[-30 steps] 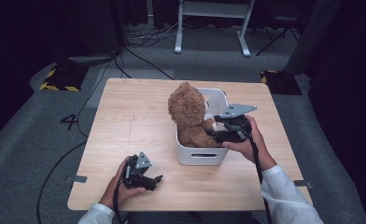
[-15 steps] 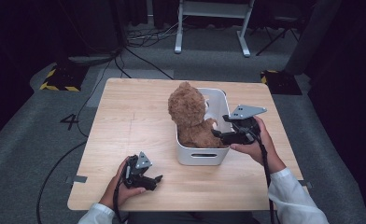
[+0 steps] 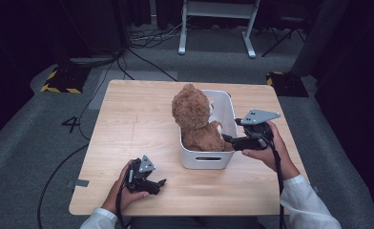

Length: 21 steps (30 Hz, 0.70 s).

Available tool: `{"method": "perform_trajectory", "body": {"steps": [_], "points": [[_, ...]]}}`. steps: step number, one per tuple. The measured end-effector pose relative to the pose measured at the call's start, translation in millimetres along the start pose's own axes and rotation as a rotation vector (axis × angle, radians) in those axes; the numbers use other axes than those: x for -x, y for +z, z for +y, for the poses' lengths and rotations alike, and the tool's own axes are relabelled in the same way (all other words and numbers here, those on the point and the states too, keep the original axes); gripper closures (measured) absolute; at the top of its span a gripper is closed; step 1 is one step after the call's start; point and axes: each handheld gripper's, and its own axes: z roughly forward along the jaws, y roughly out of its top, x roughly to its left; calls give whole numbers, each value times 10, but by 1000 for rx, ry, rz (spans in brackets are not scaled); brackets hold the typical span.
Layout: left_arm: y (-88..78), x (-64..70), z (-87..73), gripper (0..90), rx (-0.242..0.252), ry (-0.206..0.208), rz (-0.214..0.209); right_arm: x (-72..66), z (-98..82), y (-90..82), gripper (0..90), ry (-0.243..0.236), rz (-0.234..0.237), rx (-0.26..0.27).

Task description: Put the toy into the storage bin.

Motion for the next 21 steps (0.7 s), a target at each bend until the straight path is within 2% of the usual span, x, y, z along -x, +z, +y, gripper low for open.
{"method": "perform_trajectory", "body": {"steps": [11,21], "points": [[0,1,0,126,1,-1,2,-6,-101,-17,243,-31,-36,-17],[1,1,0,126,1,-1,1,19,-211,-57,242,-39,-28,-10]]}}
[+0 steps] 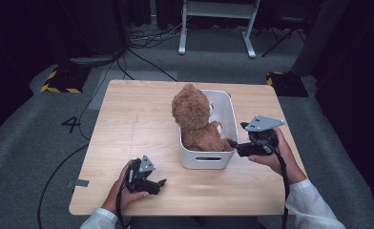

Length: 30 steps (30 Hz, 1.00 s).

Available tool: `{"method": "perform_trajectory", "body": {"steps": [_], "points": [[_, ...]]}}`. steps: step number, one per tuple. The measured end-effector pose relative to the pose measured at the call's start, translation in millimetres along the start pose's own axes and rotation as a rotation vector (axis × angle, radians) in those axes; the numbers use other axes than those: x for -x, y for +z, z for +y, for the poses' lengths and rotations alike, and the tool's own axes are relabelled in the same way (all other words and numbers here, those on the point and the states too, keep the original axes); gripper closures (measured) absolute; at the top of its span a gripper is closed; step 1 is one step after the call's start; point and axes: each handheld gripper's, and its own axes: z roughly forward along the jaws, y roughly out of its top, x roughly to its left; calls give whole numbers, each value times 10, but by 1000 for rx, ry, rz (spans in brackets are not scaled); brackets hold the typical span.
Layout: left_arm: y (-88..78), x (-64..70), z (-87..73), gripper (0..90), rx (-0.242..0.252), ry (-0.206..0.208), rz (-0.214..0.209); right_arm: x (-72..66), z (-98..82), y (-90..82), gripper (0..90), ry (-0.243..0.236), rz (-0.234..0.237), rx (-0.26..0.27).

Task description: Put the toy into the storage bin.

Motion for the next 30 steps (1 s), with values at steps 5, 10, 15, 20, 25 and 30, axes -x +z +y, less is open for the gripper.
{"method": "perform_trajectory", "body": {"steps": [5,10,15,20,25,30], "points": [[0,0,0,125,0,0,1,37,-88,-13,242,16,16,-1],[1,1,1,125,0,-1,2,58,-177,-28,247,15,16,18],[1,1,1,125,0,-2,3,89,-226,-84,245,15,3,47],[1,1,1,126,0,-2,3,120,-264,-139,242,22,-5,52],[1,1,1,125,0,-2,2,147,-307,-161,240,28,-7,48],[1,1,1,125,0,-2,2,167,-362,-163,239,34,-10,36]]}}
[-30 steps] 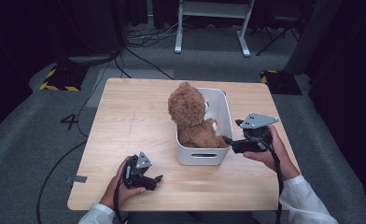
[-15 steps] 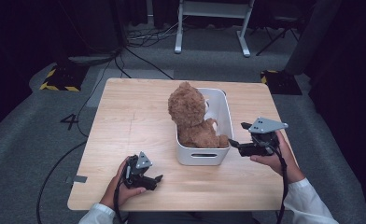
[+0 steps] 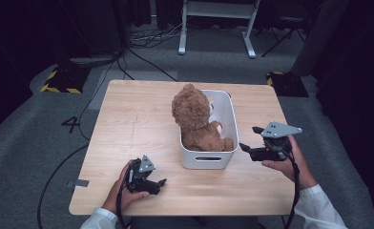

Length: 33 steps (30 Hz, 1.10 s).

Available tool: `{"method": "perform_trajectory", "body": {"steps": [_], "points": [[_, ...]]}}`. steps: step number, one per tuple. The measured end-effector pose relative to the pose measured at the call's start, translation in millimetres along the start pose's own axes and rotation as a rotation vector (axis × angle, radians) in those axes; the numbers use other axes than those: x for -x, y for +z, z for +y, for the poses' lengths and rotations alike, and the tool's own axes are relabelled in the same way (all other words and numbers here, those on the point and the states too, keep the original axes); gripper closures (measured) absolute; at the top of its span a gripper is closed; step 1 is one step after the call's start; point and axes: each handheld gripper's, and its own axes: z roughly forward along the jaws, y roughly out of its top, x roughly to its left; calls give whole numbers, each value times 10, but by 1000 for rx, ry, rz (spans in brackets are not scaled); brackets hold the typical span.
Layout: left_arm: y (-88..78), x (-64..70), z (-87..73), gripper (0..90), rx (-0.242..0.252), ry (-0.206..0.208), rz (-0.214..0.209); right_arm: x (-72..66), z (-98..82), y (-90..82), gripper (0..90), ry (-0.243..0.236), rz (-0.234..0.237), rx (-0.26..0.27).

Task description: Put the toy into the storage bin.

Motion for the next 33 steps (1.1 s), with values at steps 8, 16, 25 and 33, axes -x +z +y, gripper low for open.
{"method": "perform_trajectory", "body": {"steps": [8,16,25,33], "points": [[0,0,0,125,0,0,0,17,-112,50,237,3,-4,-21],[0,0,0,125,0,0,0,41,-205,90,232,1,-18,-49],[0,0,0,125,0,0,0,68,-326,143,231,5,-28,-74],[0,0,0,126,0,0,0,94,-416,158,229,12,-28,-88]]}}
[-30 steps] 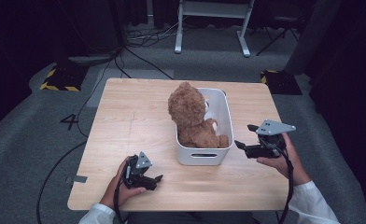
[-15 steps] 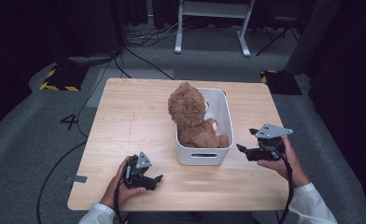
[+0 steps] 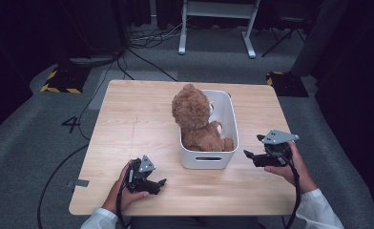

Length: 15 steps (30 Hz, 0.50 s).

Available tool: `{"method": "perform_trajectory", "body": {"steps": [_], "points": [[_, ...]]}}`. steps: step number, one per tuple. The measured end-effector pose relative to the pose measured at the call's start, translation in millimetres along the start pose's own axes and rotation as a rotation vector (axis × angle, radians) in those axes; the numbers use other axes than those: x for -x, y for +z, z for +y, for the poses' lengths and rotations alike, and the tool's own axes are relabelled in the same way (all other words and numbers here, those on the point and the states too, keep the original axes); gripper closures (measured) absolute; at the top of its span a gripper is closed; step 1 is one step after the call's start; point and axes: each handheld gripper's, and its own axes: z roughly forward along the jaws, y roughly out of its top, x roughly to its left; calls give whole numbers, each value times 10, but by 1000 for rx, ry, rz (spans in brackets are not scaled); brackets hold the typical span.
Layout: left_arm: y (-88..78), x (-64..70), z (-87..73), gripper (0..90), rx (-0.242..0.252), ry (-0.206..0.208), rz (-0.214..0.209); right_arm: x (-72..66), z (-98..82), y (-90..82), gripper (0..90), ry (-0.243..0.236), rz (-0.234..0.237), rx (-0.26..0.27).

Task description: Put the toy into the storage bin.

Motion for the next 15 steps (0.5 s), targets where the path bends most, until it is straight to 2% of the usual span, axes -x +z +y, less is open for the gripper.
{"method": "perform_trajectory", "body": {"steps": [10,15], "points": [[0,0,0,125,0,0,0,13,-122,31,228,-12,-6,-24],[0,0,0,125,0,0,0,30,-214,53,229,9,-3,-34]]}}
